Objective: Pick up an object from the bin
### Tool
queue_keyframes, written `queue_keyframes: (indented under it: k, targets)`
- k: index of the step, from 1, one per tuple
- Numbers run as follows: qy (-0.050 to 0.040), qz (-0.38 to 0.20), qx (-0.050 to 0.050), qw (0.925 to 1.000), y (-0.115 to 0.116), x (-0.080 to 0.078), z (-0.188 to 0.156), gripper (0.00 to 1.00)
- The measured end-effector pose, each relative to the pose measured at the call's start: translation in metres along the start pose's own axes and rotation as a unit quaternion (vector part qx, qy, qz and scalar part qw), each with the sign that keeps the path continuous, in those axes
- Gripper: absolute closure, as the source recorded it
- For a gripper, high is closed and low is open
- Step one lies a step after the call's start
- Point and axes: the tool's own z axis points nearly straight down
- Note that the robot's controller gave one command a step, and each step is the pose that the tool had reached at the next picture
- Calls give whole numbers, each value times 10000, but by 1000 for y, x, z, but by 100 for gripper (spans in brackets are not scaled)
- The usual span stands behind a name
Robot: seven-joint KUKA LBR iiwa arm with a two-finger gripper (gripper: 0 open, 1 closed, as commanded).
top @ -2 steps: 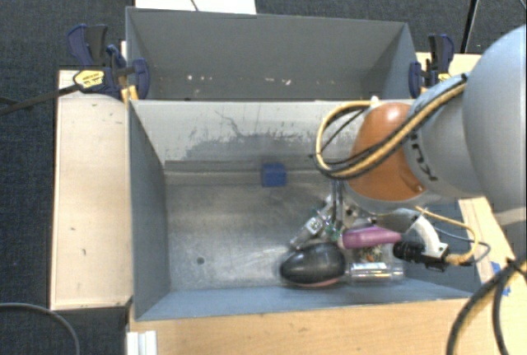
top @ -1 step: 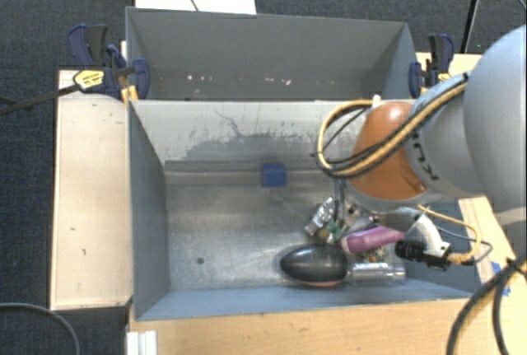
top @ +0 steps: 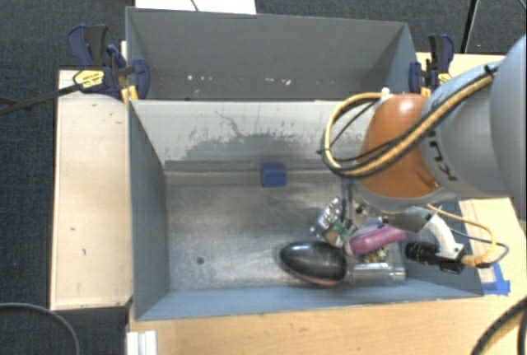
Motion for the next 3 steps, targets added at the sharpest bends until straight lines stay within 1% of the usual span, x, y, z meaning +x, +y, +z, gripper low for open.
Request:
queue_keyframes:
  k: [1, 2, 3]
  targets:
    - [6, -124, 10, 9999, 24, -25, -11, 100]
    - [4, -172, 7, 9999, 27, -38, -37, 100]
    - [-13, 19, -14, 10000, 42, -45, -112, 100]
